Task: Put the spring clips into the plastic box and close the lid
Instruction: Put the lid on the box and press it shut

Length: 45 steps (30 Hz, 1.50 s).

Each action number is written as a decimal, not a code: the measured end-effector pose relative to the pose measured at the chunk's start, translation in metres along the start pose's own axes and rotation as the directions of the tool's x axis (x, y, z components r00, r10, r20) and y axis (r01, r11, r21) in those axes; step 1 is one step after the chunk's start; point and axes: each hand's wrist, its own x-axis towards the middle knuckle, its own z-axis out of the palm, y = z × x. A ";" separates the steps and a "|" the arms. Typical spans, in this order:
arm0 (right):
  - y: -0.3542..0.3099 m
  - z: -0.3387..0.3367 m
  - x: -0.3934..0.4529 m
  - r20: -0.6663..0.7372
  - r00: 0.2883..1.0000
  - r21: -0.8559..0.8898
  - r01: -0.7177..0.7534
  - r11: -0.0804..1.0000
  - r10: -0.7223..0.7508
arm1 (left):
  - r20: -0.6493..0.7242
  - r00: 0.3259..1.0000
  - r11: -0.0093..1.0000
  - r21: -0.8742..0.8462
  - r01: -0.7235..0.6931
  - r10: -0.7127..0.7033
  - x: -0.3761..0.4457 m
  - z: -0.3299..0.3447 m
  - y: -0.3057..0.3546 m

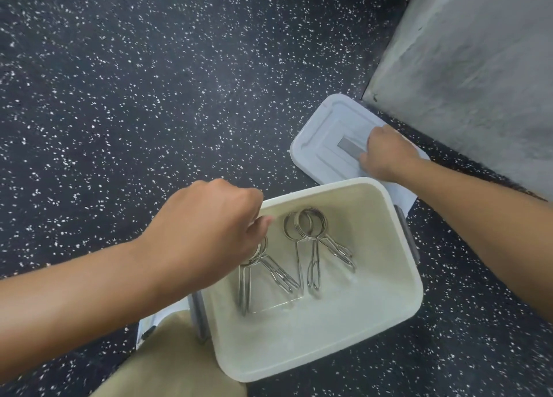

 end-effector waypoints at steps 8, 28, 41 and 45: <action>0.002 0.002 -0.001 -0.022 0.982 -0.237 0.177 0.955 -0.188 | 0.020 1.000 0.998 0.059 0.001 -0.002 -0.007 -0.001 -0.002; 0.000 -0.141 -0.022 0.086 0.809 -0.220 0.584 0.781 -0.581 | -0.149 0.989 1.000 -0.031 -0.005 0.000 -0.026 -0.020 -0.018; -0.048 -0.091 -0.134 0.024 0.434 -0.416 0.824 0.385 -0.901 | -0.113 0.993 0.999 -0.033 0.018 -0.022 -0.048 -0.025 -0.022; -0.051 -0.079 -0.158 0.045 0.441 -0.468 0.802 0.371 -0.896 | -0.059 0.996 0.994 -0.079 0.069 -0.074 -0.059 -0.016 -0.028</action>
